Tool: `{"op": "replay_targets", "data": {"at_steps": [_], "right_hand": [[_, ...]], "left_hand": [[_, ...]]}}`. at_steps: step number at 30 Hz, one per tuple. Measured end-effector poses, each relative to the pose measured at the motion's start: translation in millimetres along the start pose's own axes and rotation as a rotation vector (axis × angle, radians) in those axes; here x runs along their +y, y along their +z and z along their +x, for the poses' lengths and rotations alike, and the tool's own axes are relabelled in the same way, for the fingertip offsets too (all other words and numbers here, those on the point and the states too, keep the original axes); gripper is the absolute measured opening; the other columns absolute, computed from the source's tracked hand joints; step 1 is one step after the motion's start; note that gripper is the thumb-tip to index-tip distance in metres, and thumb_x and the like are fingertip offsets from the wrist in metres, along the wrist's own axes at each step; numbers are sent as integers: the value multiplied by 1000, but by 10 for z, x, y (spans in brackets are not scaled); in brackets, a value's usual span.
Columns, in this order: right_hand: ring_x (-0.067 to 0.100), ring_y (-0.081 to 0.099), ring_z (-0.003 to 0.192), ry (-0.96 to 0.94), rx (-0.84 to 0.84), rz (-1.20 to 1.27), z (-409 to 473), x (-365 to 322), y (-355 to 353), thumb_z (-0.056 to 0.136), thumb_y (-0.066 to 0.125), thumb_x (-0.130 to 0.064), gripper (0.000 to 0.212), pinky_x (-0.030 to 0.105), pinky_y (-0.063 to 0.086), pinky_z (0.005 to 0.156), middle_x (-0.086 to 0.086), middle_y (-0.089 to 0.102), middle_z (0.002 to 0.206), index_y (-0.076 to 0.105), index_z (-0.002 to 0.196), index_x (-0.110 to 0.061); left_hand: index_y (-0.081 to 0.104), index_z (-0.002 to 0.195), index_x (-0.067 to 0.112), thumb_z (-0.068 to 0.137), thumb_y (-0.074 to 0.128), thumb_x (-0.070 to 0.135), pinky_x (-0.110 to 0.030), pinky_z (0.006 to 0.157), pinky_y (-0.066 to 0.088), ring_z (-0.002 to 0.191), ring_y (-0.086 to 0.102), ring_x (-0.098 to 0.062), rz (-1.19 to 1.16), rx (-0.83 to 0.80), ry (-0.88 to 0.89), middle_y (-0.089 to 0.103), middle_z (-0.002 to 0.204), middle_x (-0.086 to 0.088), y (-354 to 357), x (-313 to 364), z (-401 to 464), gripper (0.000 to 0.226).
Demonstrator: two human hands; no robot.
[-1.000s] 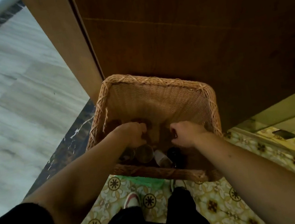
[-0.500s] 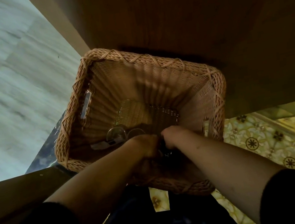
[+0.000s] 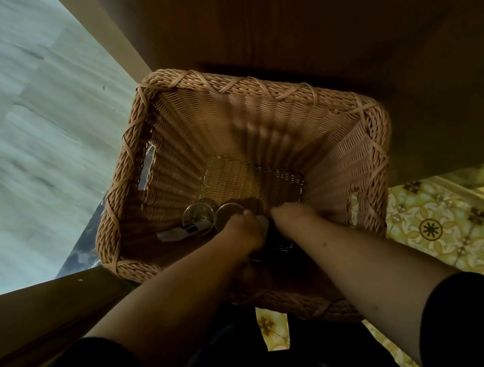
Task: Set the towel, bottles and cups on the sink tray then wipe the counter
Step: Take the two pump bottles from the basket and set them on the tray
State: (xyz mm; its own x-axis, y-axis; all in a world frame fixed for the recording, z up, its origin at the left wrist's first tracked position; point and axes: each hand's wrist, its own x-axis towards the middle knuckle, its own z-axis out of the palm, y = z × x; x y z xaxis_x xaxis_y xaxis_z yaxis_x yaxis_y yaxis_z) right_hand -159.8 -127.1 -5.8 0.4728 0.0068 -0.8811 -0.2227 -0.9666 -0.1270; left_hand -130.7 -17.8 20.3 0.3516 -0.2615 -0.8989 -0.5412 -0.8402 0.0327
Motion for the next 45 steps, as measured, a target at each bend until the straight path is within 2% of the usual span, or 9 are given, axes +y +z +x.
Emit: {"op": "replay_targets", "data": {"at_steps": [4, 9, 14, 21, 24, 29, 39, 42, 45], "right_hand": [[32, 53, 130, 2, 95, -38, -178, -20, -124, 99, 48, -10, 41, 42, 46, 101, 14, 53, 144, 55, 140, -12], [31, 55, 126, -53, 154, -75, -558, -7, -397, 98, 57, -18, 37, 43, 47, 98, 11, 56, 139, 58, 135, -18], [32, 57, 119, -139, 229, -109, -1086, 29, -793, 96, 60, -18, 32, 43, 48, 92, 9, 59, 130, 58, 128, -20], [21, 55, 89, -289, 327, -146, -1649, -123, -1337, 95, 61, -21, 11, 37, 46, 73, 0, 57, 101, 54, 102, -26], [16, 54, 82, -381, 426, -182, -1835, -280, -1501, 93, 63, -24, 12, 33, 45, 68, -4, 55, 92, 51, 95, -27], [15, 56, 76, -540, 609, -265, -2257, -684, -1732, 91, 60, -33, 8, 34, 50, 64, -5, 59, 86, 53, 92, -29], [3, 51, 67, -875, 854, -376, -3341, -2159, -1582, 97, 57, -38, 10, 21, 36, 50, -13, 52, 77, 55, 104, -33], [9, 59, 73, -982, 879, -407, -3614, -2730, -1254, 96, 58, -40, 16, 27, 51, 60, -6, 64, 89, 60, 109, -31], [15, 62, 80, -1056, 865, -468, -3844, -3318, -767, 95, 60, -40, 23, 30, 53, 68, -2, 69, 98, 61, 116, -30]], "left_hand": [[54, 130, 5, 102, 46, 31, -38, 91, 46, 121, 55, -33, 9, 62, 29, 56, 132, -18, -70, 5, -156, 39], [61, 121, 5, 94, 61, 26, -36, 93, 50, 116, 60, -29, -129, 219, 26, 62, 126, -14, -268, 30, -447, 34], [62, 121, 10, 97, 57, 24, -36, 96, 49, 113, 58, -26, -287, 428, 72, 56, 127, -12, -418, 21, -849, 29], [70, 96, 15, 93, 63, 28, -22, 70, 43, 77, 47, -7, -427, 758, 9, 51, 100, 2, -581, -182, -1540, 15], [67, 99, 19, 94, 61, 29, -19, 62, 38, 73, 47, -7, -433, 882, -62, 53, 100, 2, -638, -320, -1872, 13], [63, 115, 19, 95, 59, 29, -22, 71, 42, 82, 51, -10, -408, 1112, -183, 58, 115, 0, -581, -577, -2577, 23], [72, 108, 18, 92, 67, 31, -23, 82, 55, 84, 64, -12, -529, 1430, -429, 64, 110, 1, 397, -1305, -4223, 21], [72, 101, 21, 88, 71, 30, -13, 71, 46, 78, 62, -9, -600, 1487, -532, 63, 101, 5, 937, -1565, -4687, 16], [72, 98, 21, 85, 74, 26, -19, 69, 51, 77, 60, -9, -641, 1508, -634, 61, 97, 6, 1604, -1778, -5092, 14]]}}
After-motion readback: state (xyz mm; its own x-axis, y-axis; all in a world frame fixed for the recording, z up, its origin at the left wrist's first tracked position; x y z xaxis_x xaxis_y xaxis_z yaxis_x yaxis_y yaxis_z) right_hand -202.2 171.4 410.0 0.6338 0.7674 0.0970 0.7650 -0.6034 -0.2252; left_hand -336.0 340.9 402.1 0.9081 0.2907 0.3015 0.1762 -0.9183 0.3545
